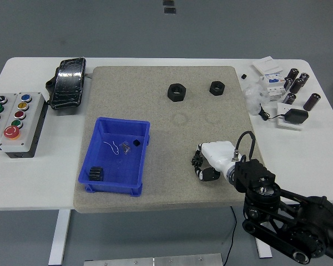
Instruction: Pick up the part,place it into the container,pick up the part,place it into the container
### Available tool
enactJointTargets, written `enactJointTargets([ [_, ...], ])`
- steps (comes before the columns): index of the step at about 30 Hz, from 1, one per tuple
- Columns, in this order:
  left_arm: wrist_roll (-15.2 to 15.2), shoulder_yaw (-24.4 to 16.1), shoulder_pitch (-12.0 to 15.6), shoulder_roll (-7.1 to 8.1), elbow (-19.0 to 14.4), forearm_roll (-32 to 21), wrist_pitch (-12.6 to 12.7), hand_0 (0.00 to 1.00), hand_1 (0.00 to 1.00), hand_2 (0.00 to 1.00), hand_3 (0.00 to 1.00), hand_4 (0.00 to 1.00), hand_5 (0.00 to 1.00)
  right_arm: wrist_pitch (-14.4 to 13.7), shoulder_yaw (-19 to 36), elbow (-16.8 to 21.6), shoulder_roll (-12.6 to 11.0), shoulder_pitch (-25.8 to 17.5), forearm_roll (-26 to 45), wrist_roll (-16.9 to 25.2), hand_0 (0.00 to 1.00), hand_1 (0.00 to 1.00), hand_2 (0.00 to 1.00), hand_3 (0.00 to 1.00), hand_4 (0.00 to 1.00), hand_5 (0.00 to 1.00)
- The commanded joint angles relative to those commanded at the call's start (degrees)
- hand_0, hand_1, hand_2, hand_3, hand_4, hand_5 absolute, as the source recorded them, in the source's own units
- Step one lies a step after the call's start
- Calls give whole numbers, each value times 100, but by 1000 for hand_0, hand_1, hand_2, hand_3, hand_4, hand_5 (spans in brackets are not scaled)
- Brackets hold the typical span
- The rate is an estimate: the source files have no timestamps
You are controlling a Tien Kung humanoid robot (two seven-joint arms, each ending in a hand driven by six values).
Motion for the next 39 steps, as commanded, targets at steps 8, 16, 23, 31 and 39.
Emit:
enactJointTargets([
  [8, -5, 23, 1, -2, 0, -20, -1, 662, 572, 578, 630, 708, 421, -246, 14, -24, 21, 12, 94, 0, 167, 352, 370, 616, 565, 48],
  [16, -5, 33, 0, -7, 0, -33, -1, 662, 571, 578, 630, 708, 423, -381, 19, -51, 24, 35, 230, 0, 166, 348, 364, 602, 573, 46],
  [23, -6, 45, 0, -6, 0, -48, 0, 662, 571, 579, 630, 706, 425, -597, 46, -128, 61, 68, 611, 1, 159, 344, 352, 584, 588, 54],
  [31, -1, 45, 6, -11, 0, -47, -4, 662, 571, 579, 631, 708, 427, -867, 61, -308, 158, 112, 773, 86, 152, 338, 344, 570, 591, 60],
  [39, 3, 43, 5, -13, 0, -47, -5, 662, 571, 579, 631, 709, 429, -1029, 79, -336, 248, 243, 777, 142, 150, 337, 335, 557, 588, 69],
])
